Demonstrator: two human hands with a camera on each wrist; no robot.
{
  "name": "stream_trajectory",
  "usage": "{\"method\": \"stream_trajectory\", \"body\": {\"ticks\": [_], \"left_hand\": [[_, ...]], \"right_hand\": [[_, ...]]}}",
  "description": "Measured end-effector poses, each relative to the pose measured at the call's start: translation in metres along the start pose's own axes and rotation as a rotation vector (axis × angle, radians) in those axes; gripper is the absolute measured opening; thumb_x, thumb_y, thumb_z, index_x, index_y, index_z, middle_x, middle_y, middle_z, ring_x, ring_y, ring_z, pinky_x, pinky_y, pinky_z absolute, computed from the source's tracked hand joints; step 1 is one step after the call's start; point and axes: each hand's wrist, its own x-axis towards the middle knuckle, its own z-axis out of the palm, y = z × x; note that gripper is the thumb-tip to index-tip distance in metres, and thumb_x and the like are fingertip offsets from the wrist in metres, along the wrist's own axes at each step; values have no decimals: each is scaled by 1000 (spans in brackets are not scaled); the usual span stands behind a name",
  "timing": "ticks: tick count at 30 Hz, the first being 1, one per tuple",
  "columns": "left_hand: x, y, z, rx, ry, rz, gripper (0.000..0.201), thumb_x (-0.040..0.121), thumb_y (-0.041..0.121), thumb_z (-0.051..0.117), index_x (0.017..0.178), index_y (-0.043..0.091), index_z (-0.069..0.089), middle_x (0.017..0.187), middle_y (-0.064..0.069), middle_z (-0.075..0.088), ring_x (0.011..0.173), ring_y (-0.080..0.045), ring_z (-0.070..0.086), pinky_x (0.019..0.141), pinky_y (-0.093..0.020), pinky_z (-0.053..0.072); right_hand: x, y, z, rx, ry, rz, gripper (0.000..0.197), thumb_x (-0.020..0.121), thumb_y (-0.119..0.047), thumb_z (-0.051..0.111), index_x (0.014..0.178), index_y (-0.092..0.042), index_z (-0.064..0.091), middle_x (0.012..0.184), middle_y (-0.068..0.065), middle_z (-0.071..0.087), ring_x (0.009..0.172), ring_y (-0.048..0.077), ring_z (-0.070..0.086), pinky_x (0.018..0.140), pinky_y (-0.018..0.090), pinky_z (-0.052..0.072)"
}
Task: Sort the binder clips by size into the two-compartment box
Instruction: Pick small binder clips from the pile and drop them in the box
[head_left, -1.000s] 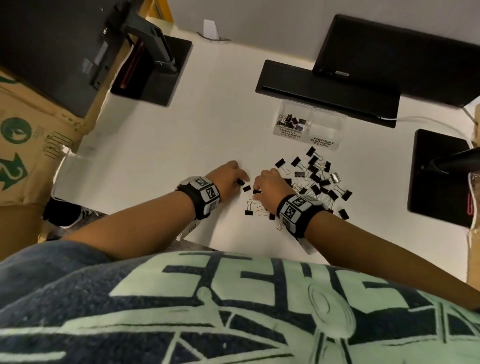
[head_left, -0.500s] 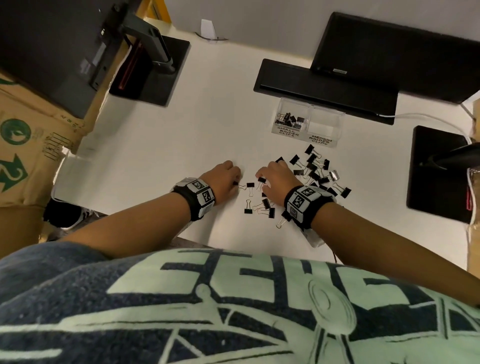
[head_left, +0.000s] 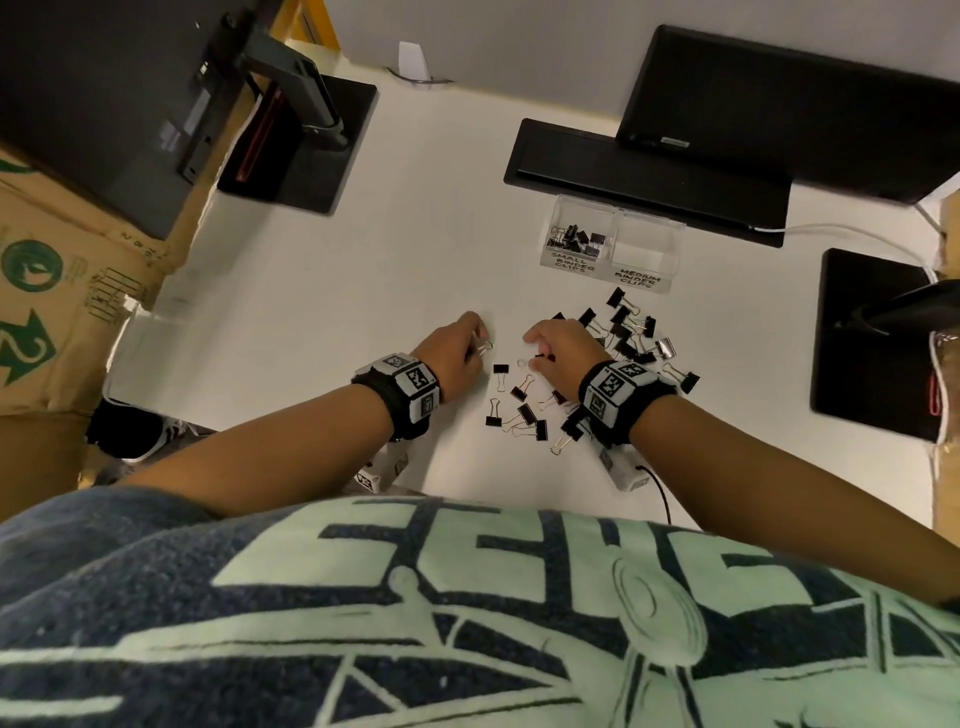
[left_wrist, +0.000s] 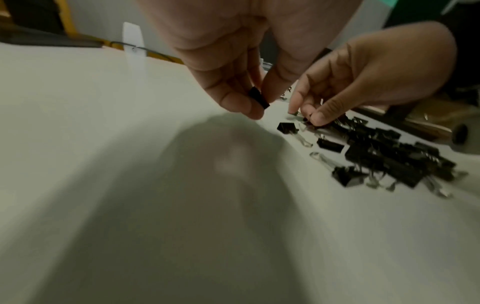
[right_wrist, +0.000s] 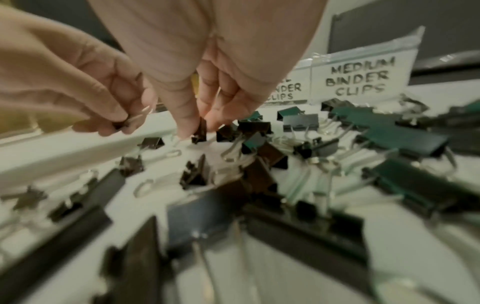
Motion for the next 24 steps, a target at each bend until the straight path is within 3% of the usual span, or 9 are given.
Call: {"method": "stream_trajectory", "body": {"ticks": [2, 5, 9, 11, 13, 15, 18, 21, 24], "left_hand": [[3, 4, 1, 11, -7, -19, 31, 90, 7, 42, 117, 12, 55, 102, -7, 62, 86, -23, 56, 80, -31, 45], [8, 9, 4, 56, -65, -23, 29, 93, 8, 38, 110, 7, 62, 111, -15, 58, 97, -30, 58, 88, -35, 47], [12, 13, 13, 79, -80, -74, 19, 94, 18, 41, 89, 4, 52, 91, -10, 54, 83, -28, 54, 76, -37, 46], [11, 13, 16, 91, -91, -92, 19, 91, 29, 51, 88, 11, 48, 86, -2, 50, 75, -21, 50, 69, -33, 43], [10, 11, 19, 149, -129, -53, 21, 86, 28, 58, 96, 12, 50, 99, -6, 52, 81, -23, 54, 74, -35, 48], [10, 9, 20, 197, -158, -14, 21, 86, 22, 58, 102, 10, 51, 112, -10, 51, 89, -27, 58, 81, -36, 49], [13, 10, 20, 215, -158, -2, 19, 88, 17, 57, 104, 7, 52, 115, -12, 50, 93, -29, 59, 83, -36, 49], [14, 12, 20, 208, -151, -4, 15, 87, 13, 55, 101, 7, 51, 113, -14, 51, 92, -31, 58, 85, -39, 50], [14, 14, 21, 209, -135, 15, 6, 86, 8, 50, 88, 11, 46, 109, -15, 51, 82, -27, 53, 77, -35, 47]], "right_hand": [[-1, 0, -7, 63, 38, 38, 23, 93, -16, 55, 114, -12, 63, 99, -2, 48, 90, 11, 48, 86, 25, 44], [-2, 2, -20, 261, 39, 197, 18, 95, -21, 49, 94, -14, 65, 87, -4, 53, 74, 10, 51, 66, 21, 43], [-10, 3, -34, 783, 5, 395, 22, 92, -17, 47, 71, -10, 50, 67, 6, 52, 54, 15, 47, 49, 23, 39], [-15, 5, -35, 652, -33, 370, 25, 91, -27, 53, 71, -13, 51, 66, 3, 55, 53, 14, 49, 52, 24, 41], [-22, 10, -33, 371, -57, 285, 19, 86, -30, 62, 74, -16, 56, 72, -2, 58, 61, 12, 52, 56, 24, 42], [-26, 15, -28, 190, -92, 215, 11, 81, -23, 68, 78, -19, 58, 76, -9, 54, 69, 10, 53, 63, 23, 46], [-31, 21, -19, -21, -177, 111, 18, 79, -19, 71, 94, -20, 61, 71, -13, 46, 70, 10, 49, 59, 18, 41], [-31, 24, -14, -175, -197, 44, 28, 82, -25, 70, 108, -20, 60, 85, -11, 48, 82, 12, 50, 69, 24, 45], [-32, 24, -11, -211, -184, 38, 24, 85, -24, 67, 106, -15, 61, 95, -5, 48, 87, 15, 52, 79, 31, 48]]}}
